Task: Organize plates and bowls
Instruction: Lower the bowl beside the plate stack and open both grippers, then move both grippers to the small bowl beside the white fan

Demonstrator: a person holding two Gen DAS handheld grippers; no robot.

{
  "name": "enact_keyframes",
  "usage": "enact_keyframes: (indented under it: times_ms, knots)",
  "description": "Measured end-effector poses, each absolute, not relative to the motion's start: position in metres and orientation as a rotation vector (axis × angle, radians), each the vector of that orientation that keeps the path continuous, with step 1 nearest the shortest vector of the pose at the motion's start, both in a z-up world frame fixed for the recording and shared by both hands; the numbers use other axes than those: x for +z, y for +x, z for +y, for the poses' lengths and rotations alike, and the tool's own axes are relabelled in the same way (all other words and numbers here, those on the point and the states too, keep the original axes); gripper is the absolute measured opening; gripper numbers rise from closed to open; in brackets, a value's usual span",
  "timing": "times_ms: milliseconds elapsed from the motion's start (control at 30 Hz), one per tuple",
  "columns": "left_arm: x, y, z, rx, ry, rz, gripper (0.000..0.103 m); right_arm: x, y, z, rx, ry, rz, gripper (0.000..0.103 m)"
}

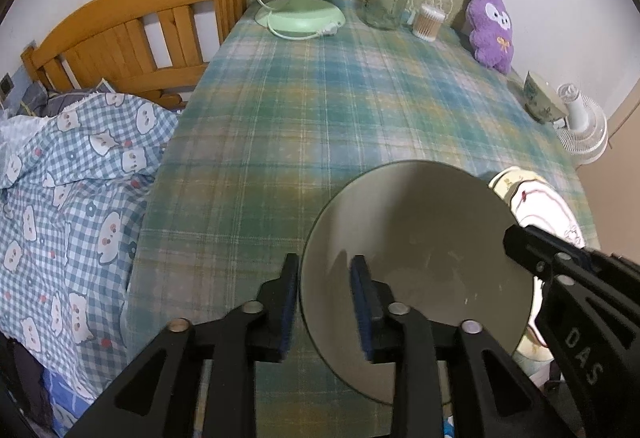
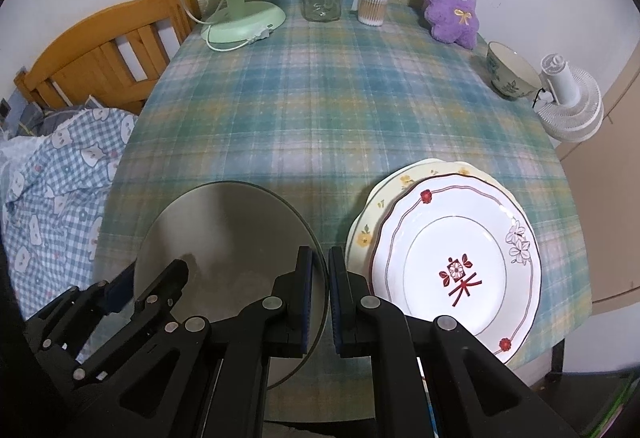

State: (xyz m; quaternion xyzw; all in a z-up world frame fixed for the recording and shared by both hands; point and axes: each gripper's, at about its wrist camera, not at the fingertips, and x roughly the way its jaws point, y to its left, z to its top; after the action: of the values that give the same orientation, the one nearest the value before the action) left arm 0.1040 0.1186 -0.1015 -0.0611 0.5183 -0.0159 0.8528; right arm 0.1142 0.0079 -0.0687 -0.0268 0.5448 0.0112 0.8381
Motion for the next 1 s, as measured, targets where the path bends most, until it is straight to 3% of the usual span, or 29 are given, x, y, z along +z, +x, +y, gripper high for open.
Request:
enact_keyframes:
  times_ms: [167,233,533,667,1000]
  knots:
    - [-0.088,0.099,0.117,-0.036,-0.100,1.062,0.042,-0.066,0.113,0.004,0.041,-0.045,1.164,0.012]
    - [-0.084,0.098,0.116,-0.041,-0.084,1.057,0.054,-0.063,0.111,0.002,0.056,-0.036,1.162,0.014]
    - [-0.060,0.095,0.124,-0.017,-0.073,1.022,0.070,-0.036,0.102,-0.015,0.045,0.001,1.089,0.056]
    - [-0.050,0.099,0.122,-0.014,-0.077,1.007,0.071,-0.021,0.099,-0.023,0.067,0.003,1.031,0.075]
    - [-0.022,0.116,0.080,-0.054,-0.028,0.947,0.074,0.009,0.119,-0.069,0.046,0.052,0.979,0.080]
